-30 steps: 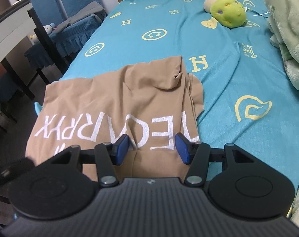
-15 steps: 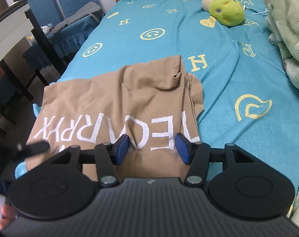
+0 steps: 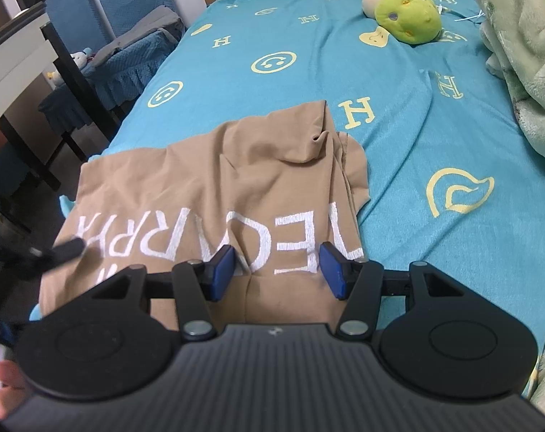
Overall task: Fold clothes
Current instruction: 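Grasp the folded shirt edges with both grippers and lift it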
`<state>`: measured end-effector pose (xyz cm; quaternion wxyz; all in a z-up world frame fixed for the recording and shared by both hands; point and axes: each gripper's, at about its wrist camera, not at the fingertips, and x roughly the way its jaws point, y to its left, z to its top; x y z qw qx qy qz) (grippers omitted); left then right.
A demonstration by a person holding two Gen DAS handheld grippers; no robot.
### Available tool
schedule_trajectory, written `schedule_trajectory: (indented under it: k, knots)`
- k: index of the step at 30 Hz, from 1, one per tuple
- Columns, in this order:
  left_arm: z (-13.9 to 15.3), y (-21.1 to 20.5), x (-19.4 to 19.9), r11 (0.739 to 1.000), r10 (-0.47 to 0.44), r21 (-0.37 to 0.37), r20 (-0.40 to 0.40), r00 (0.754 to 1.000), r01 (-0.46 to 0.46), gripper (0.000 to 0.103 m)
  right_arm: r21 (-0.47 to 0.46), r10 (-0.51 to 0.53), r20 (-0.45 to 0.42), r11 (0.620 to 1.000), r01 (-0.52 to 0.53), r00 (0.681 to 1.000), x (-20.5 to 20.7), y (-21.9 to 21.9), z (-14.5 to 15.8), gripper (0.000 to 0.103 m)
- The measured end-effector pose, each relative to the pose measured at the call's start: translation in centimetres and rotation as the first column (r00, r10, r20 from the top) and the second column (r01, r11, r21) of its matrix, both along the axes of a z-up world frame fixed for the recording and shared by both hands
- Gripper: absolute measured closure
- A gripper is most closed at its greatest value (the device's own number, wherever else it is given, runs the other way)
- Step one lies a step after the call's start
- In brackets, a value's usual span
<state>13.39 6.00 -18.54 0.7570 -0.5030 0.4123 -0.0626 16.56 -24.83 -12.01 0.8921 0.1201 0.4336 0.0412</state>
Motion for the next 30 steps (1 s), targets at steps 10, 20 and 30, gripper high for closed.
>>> schedule_trajectory:
  k: [10,20,30]
  knots:
    - [-0.3,0.6,1.0,1.0,-0.01,-0.001,-0.02,1.0,0.01,0.068,0.349,-0.204,0.09,0.923,0.161,0.975,-3.2,-2.9,4.4,0.007]
    - [0.9,0.9,0.4,1.0,-0.005,-0.023,0.024,1.0,0.006,0.075,0.805,-0.088,-0.256,0.532,0.263,0.963,-3.1,-2.4,-2.0,0.009]
    - [2.6,0.5,-1.4,0.999,-0.052,-0.006,0.042,0.998,0.053,0.049,0.806,-0.137,-0.383,0.434,0.403,0.913,-2.3,-2.0,-5.5,0.008]
